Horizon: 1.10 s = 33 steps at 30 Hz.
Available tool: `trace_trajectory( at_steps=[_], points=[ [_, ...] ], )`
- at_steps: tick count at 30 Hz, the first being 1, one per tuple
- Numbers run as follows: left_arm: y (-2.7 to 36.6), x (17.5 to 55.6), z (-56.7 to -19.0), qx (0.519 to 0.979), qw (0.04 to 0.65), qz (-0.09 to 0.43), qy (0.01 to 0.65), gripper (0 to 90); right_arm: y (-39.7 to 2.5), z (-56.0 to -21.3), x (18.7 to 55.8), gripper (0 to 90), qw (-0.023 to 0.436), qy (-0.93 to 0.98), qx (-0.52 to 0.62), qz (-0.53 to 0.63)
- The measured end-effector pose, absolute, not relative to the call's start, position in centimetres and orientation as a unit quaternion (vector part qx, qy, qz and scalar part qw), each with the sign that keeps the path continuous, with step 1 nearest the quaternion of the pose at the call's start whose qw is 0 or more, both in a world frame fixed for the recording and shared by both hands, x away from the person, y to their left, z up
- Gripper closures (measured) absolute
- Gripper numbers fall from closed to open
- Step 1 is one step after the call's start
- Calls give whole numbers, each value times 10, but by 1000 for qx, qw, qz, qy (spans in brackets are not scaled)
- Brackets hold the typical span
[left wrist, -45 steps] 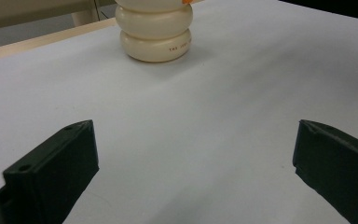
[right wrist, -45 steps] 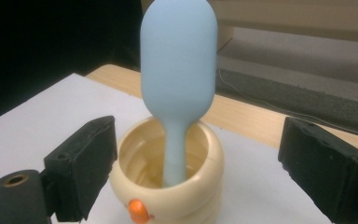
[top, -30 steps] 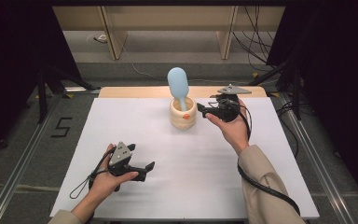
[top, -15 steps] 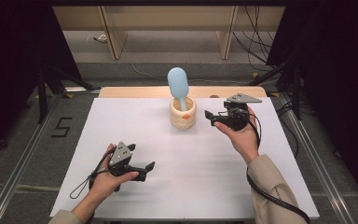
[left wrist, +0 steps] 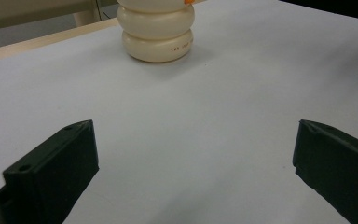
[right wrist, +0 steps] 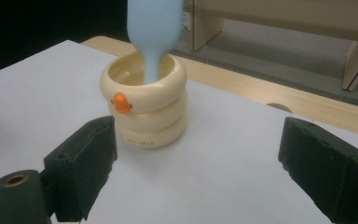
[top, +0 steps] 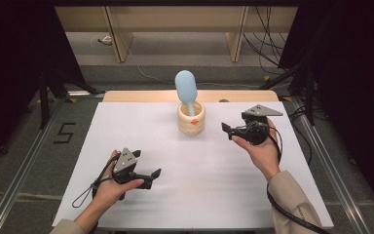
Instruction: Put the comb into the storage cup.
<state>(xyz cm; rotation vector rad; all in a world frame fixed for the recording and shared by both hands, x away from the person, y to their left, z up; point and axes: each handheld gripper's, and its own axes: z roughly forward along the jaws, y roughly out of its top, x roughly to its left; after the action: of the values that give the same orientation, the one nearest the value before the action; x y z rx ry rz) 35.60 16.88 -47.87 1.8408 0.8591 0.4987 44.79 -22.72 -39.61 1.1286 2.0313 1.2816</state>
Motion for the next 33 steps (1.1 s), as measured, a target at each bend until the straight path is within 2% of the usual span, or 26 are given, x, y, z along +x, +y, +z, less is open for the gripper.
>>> trace_trajectory(
  at_steps=[16,33],
  points=[
    [171,357,-479,761,499,209,358,0,-251,-404,416,122,258,753,413,442],
    [172,357,-479,759,500,210,361,0,-269,-411,394,122,256,744,428,445]
  ],
)
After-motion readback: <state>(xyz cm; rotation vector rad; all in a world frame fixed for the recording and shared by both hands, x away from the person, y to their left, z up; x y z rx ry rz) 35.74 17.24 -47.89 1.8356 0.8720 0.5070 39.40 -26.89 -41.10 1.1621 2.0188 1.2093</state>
